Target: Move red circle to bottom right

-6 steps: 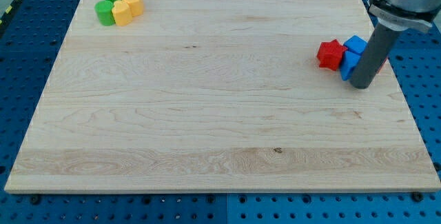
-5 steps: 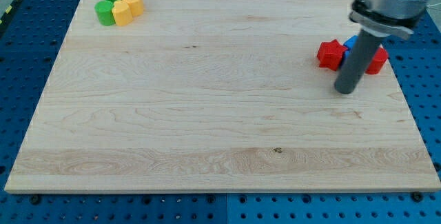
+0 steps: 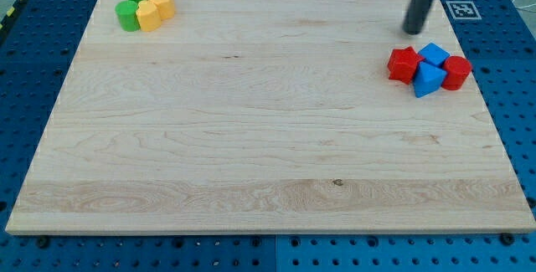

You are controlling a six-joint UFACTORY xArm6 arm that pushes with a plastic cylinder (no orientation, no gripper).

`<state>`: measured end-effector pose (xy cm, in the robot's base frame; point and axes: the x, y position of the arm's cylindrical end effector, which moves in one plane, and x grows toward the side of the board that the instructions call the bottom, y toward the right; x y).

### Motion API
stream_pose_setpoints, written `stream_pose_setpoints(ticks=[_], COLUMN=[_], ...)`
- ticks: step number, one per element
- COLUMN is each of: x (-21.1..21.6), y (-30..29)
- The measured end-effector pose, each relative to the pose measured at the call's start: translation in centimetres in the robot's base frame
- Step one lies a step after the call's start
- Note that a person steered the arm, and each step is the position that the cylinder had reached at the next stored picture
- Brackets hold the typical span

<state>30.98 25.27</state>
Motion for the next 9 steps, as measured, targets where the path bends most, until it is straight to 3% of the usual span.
stream_pose_setpoints(ticks=[1,5,9], x=[2.4,9.8,11.1], y=[2.5,3.2,2.3])
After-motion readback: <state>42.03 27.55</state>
